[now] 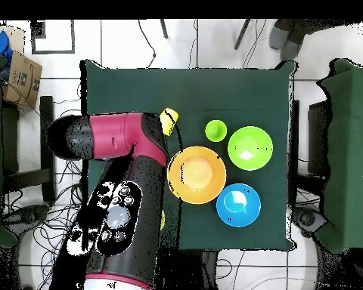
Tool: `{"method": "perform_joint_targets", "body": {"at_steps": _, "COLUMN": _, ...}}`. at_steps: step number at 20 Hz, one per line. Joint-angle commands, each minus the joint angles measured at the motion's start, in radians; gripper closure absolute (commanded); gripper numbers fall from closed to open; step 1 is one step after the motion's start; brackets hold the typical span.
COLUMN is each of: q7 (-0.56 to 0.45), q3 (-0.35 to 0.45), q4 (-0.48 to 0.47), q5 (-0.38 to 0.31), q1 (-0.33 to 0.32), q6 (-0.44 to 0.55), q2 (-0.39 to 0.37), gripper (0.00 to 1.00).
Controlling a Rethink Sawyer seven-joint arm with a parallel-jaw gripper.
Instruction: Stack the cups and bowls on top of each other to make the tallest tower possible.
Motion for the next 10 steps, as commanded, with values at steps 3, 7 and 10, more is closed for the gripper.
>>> {"method": "perform_joint_targets", "body": {"at_steps": 3, "q7": -0.058, "q3": 0.052, "q4": 0.046, "q5": -0.146, "q1": -0.039, "q6": -0.087, "q2": 0.106, "gripper": 0.0}}
{"method": "perform_joint_targets", "body": {"at_steps": 7, "q7": -0.133, "q3": 0.074, "q4": 0.039, "q5": -0.206, "q1": -0.052, "q6": -0.124, "q2": 0.105, "gripper": 0.0}}
{"method": "perform_joint_targets", "body": {"at_steps": 10, "q7": -0.15, "q3": 0.063, "q4": 0.025, "q5": -0.266, "q1": -0.034, "q6": -0.151, "q2": 0.096, "gripper": 0.0}}
